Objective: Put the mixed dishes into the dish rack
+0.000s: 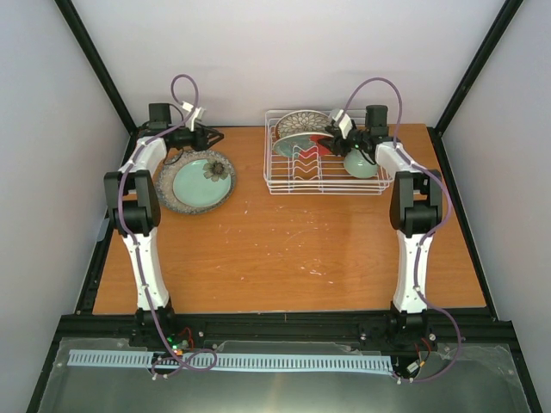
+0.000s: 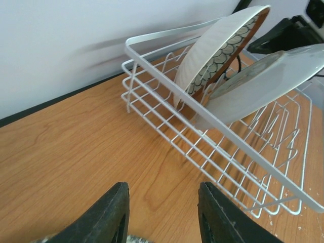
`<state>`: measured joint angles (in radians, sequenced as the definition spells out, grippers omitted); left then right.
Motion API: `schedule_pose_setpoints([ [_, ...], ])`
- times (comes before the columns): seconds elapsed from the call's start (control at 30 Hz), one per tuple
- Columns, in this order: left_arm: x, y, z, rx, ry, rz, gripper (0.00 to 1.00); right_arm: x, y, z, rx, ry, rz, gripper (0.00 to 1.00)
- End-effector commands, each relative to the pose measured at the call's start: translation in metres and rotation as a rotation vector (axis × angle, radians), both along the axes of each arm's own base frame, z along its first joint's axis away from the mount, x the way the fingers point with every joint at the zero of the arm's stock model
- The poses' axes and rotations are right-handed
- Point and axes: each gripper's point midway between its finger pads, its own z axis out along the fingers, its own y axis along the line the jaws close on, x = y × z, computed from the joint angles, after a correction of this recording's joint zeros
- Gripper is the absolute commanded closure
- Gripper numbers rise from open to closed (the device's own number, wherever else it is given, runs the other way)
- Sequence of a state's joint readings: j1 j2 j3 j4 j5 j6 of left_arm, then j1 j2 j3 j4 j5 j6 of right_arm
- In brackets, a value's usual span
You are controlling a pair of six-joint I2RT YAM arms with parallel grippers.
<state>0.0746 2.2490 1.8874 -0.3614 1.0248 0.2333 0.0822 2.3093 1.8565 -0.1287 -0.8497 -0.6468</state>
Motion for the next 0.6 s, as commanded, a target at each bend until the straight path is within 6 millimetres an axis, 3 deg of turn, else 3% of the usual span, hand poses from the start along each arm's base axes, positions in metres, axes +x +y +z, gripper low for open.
schedule_pose_setpoints([
  [0.0,-0.001,0.028,0.019,0.042,-0.026,0.050,0.61,-0.016,0.002,0.041,0.028,-0.008,0.003,0.44],
  [0.27,-0.009,0.066,0.024,0.069,0.005,0.114,0.61,-0.040,-0.001,0.043,0.025,0.015,-0.010,0.42],
  [0.57,-0.024,0.127,0.007,0.085,0.144,0.217,0.60,-0.070,-0.008,0.091,0.022,-0.069,-0.043,0.41],
])
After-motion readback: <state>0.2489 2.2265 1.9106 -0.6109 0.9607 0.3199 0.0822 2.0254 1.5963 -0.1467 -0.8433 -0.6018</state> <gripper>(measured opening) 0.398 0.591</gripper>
